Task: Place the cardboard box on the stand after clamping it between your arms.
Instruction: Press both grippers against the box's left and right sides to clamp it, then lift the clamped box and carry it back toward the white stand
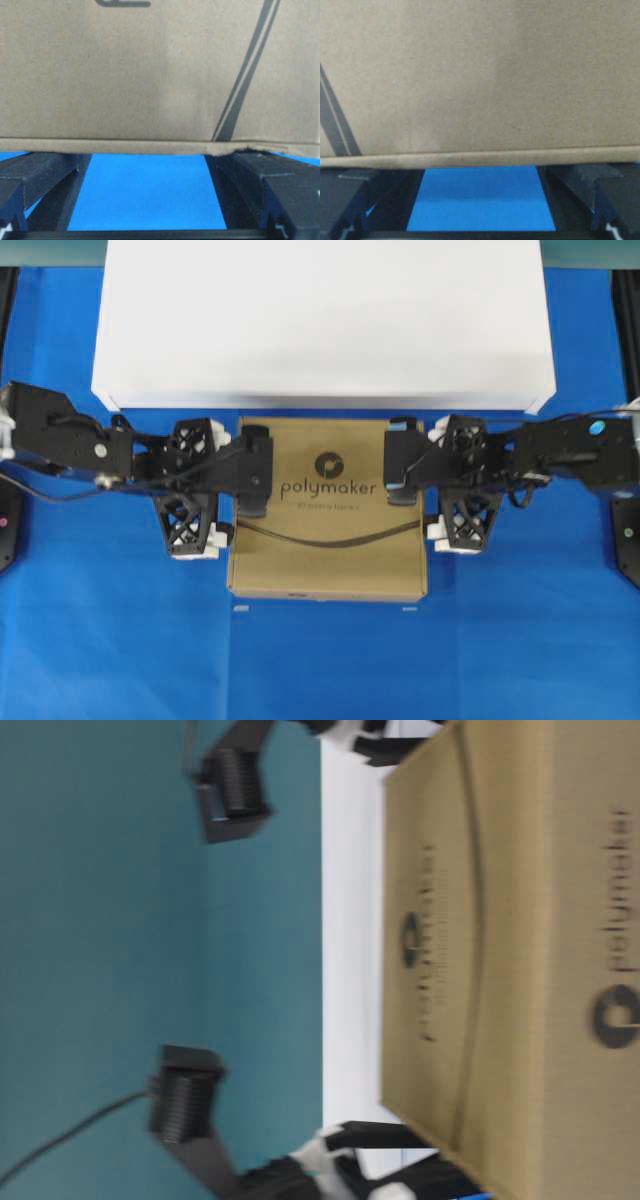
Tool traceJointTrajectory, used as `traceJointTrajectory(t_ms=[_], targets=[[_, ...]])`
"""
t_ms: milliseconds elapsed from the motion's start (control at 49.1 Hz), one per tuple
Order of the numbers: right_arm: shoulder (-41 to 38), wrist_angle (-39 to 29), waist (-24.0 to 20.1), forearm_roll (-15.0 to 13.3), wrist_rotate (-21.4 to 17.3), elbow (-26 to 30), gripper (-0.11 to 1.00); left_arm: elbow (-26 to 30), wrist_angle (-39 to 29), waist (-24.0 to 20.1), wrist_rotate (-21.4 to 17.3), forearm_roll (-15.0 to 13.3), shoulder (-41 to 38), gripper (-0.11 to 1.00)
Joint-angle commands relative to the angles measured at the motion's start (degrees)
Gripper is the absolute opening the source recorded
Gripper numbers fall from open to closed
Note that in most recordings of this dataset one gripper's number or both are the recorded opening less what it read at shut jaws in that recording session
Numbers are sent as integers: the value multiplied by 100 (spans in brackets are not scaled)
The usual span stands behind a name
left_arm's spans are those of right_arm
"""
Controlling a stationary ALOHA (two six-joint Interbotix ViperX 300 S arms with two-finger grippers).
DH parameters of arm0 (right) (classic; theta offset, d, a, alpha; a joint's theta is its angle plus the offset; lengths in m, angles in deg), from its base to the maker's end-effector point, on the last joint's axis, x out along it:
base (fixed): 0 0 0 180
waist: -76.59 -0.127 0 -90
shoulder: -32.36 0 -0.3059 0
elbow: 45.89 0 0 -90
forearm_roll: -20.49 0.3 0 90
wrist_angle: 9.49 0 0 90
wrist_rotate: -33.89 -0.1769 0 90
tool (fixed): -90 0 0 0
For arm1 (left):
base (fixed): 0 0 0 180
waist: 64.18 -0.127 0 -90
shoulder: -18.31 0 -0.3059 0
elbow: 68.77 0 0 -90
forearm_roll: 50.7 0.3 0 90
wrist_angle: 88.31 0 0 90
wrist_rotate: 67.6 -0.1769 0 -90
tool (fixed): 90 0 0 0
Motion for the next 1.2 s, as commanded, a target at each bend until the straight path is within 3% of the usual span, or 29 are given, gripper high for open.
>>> traceJointTrajectory(t_ms=[0,204,387,632,897,1182], targets=[[536,-237,9,114,-88,809,98,853,-290,44,18,-9,422,85],[1125,-1591,79,202,-97,1679,98,1872,-1556,26,9,-18,861,85],[1239,-2197,193,211,-70,2206,98,2637,-2285,-9,-18,-18,914,85],[1230,-1749,431,211,-35,2048,98,2698,-2347,-211,-35,-9,905,85],[1090,-1626,686,343,0,2347,98,2637,-2373,-589,-79,-18,817,85],[958,-1116,738,431,519,2540,98,2786,-2338,-853,-501,-9,606,85]])
